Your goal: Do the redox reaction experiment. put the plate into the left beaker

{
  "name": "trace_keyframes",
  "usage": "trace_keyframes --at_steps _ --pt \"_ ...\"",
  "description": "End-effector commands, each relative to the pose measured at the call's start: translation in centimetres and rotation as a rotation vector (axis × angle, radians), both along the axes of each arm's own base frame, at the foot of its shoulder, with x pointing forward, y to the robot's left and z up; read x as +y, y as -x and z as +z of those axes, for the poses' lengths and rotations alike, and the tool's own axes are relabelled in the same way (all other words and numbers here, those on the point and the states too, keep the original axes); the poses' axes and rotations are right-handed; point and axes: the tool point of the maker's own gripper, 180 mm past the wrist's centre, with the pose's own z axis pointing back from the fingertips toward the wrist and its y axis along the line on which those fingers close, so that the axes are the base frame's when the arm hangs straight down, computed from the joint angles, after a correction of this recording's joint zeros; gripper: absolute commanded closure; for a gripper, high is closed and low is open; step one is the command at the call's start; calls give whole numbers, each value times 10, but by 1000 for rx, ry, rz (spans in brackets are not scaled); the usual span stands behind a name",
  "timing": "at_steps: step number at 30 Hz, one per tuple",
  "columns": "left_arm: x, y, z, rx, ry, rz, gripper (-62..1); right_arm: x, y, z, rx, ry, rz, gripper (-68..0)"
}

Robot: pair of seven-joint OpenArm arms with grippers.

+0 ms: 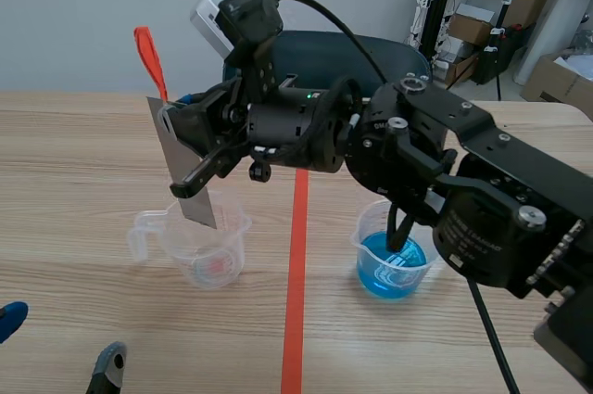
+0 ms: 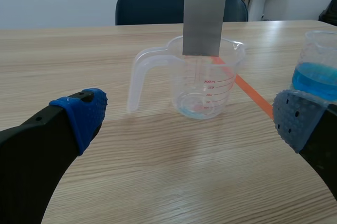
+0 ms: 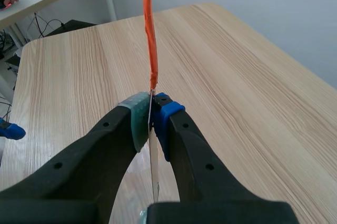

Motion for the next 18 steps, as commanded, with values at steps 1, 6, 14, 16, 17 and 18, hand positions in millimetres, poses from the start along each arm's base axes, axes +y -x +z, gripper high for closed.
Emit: trace_keyframes --at_steps 1,6,14,16,17,18 --pt "2 1 4 -15 7 5 -623 7 1 10 -20 -35 15 -6" --pt "2 1 4 -15 7 5 -623 12 3 0 -9 -30 20 -6" --pt "2 1 4 -15 7 5 -623 17 2 -16 -24 -10 19 -6" --pt "2 1 4 -15 7 5 -623 18 2 -18 -35 -6 19 -6" --pt "2 1 4 -15 7 5 -623 18 2 -19 -37 -4 19 -6" --pt "2 1 4 -15 7 5 -623 18 2 -20 -34 -3 18 -6"
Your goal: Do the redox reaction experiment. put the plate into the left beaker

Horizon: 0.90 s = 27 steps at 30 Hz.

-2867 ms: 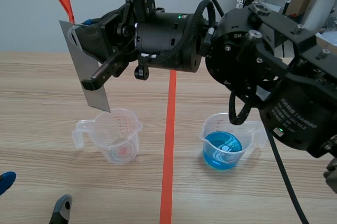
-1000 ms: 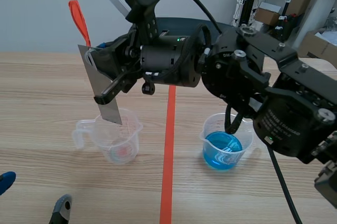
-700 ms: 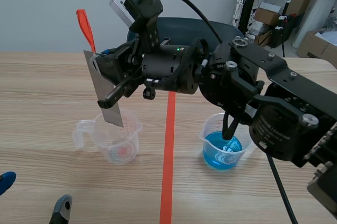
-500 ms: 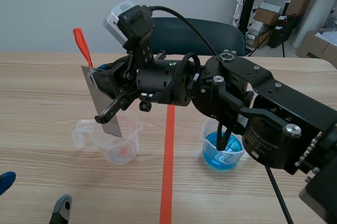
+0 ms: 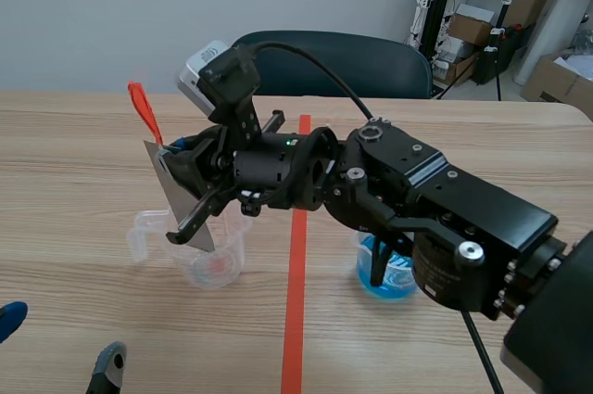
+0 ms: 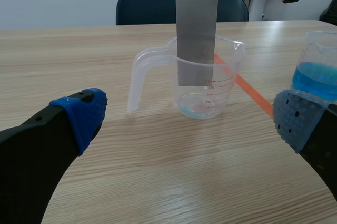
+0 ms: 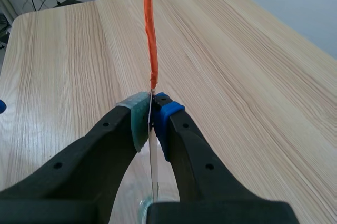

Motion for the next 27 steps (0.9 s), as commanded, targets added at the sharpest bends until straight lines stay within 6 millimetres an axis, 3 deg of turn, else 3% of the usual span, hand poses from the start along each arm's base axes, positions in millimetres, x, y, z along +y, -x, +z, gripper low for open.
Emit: trace_keyframes --at_steps 1,17,27 --pt "2 1 4 -15 7 5 -623 7 -3 16 -19 -55 4 -6" --pt "2 1 4 -15 7 5 -623 12 -3 -11 -29 -9 5 -6" --pt "2 1 4 -15 7 5 -623 15 -6 -6 -42 -10 8 -6"
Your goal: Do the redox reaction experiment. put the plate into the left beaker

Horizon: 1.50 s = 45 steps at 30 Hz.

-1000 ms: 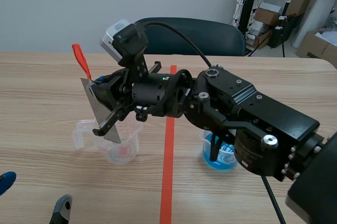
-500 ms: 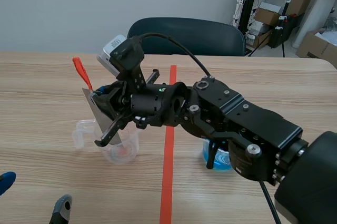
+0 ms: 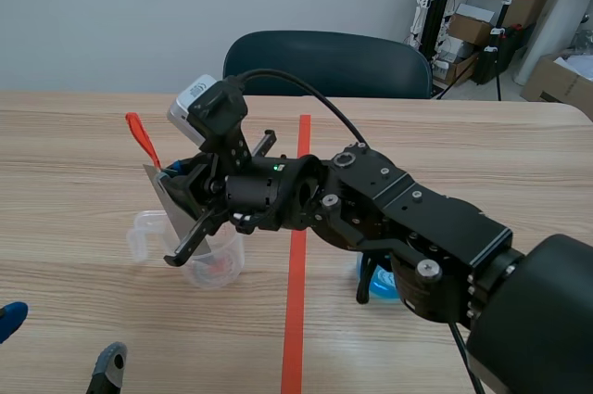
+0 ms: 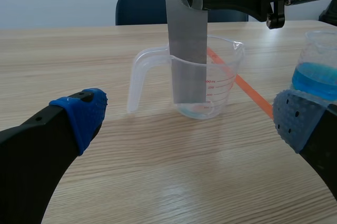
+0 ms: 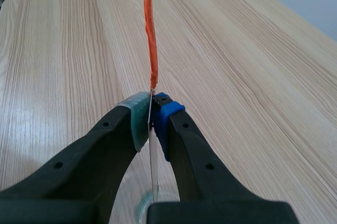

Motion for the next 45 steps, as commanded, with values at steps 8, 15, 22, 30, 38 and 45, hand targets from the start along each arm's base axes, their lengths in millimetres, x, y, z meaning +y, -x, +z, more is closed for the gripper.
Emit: trace_keyframes --at_steps 8,15,22,30,38,45 --pt "2 1 4 -15 7 5 -623 5 -6 13 -56 6 13 -402" --pt "2 1 4 -15 7 5 -623 -3 -23 10 -76 37 -83 -679" --pt "2 1 4 -15 7 5 -623 -4 -24 10 -78 40 -89 -679" --pt "2 1 4 -15 7 5 -623 -4 -24 10 -78 39 -89 -679" --pt "2 1 4 -15 7 5 -623 -4 -24 10 -78 39 -89 -679" --pt "2 1 4 -15 7 5 -623 -4 -24 10 -78 39 -89 -679"
